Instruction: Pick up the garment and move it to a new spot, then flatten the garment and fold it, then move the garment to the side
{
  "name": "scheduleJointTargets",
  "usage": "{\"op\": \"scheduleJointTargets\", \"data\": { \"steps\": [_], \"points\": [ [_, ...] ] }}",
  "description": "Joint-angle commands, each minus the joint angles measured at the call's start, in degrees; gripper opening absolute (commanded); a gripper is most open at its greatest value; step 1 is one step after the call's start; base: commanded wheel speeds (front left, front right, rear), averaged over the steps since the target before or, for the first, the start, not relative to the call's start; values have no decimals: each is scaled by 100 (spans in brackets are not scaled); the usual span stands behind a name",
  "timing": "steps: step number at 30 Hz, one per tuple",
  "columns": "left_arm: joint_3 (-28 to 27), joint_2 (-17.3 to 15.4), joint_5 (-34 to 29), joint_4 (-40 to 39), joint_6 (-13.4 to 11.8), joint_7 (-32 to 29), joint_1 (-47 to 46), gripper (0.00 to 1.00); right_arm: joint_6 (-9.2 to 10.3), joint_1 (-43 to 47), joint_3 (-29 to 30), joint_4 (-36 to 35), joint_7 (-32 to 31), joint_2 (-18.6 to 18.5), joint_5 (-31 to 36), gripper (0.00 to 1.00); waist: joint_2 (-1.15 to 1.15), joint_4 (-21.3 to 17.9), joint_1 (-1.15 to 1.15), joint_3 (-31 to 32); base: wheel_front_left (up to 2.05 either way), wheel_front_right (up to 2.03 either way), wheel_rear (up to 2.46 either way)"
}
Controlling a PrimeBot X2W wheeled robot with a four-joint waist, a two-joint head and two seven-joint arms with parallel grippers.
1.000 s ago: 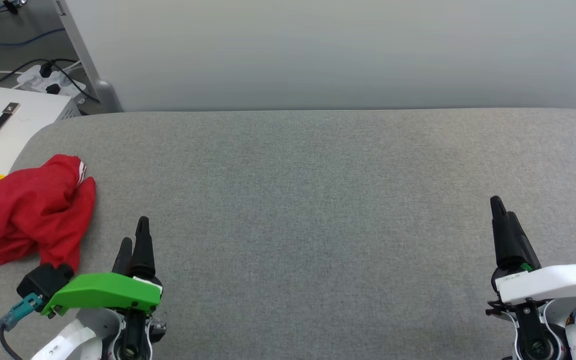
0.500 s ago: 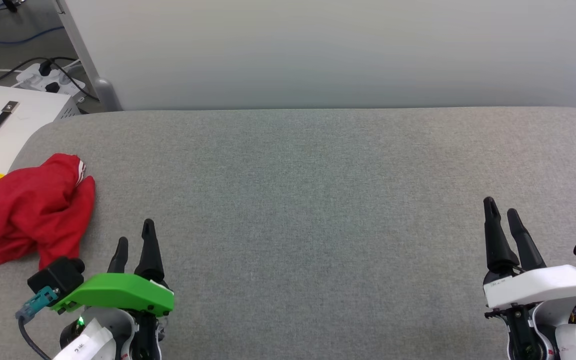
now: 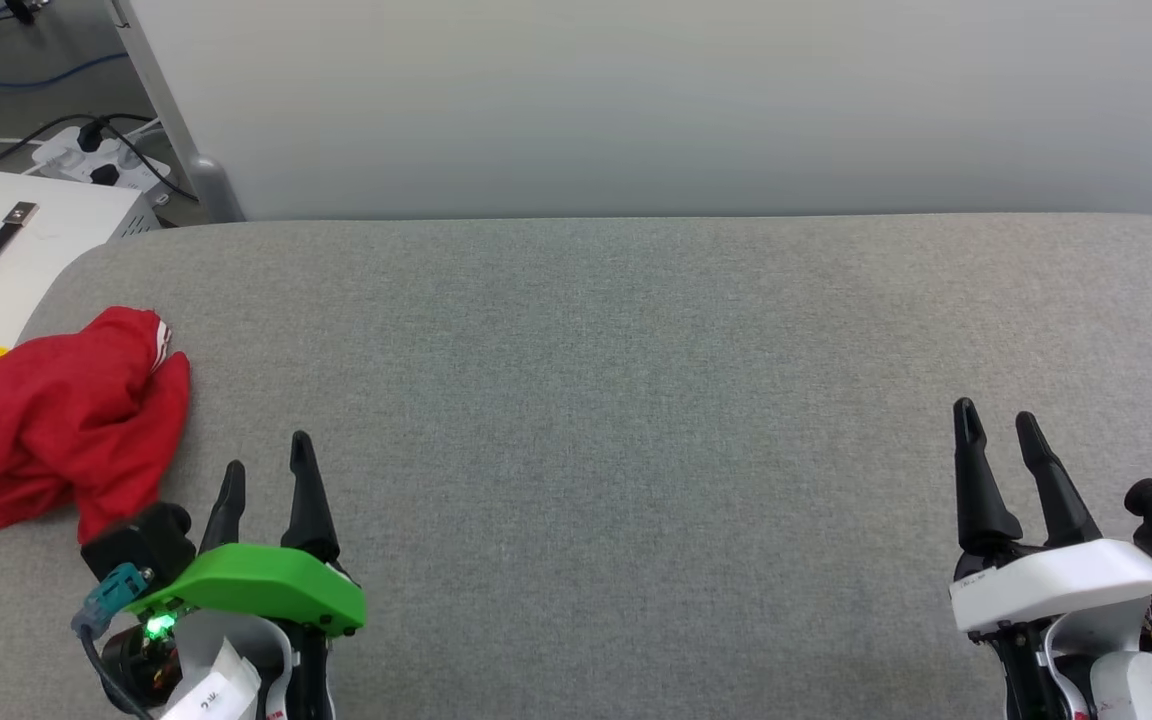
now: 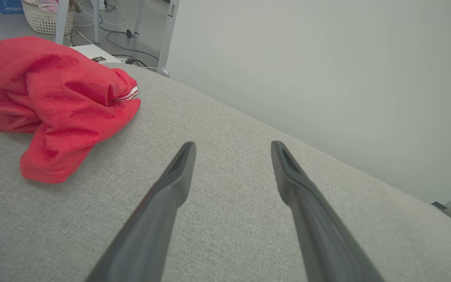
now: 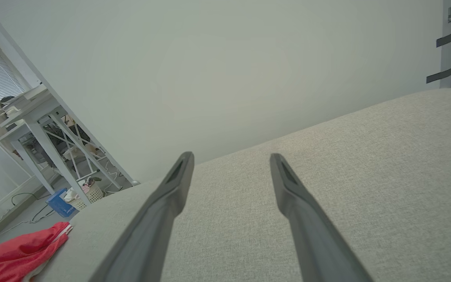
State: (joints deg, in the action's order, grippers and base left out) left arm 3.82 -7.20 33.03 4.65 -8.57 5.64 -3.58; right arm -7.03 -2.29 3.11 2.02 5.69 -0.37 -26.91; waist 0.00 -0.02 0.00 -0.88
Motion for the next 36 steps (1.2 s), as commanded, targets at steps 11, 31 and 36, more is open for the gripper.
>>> {"op": "scheduleJointTargets", "data": {
  "steps": [11, 31, 36],
  "points": [
    [316, -185, -861, -229, -226, 268, 120, 100, -33, 185, -68, -198, 267, -33, 912, 100, 0, -6, 0, -15, 0, 0, 0],
    [282, -39, -1950, -605, -87, 657, 332, 100, -41, 345, -206, -425, 654, -51, 2116, 100, 0, -6, 0, -63, 0, 0, 0],
    [222, 33, -2237, -676, 137, 751, 375, 100, -43, 377, -260, -477, 748, -55, 2352, 100, 0, 2, 0, -75, 0, 0, 0]
  ]
}}
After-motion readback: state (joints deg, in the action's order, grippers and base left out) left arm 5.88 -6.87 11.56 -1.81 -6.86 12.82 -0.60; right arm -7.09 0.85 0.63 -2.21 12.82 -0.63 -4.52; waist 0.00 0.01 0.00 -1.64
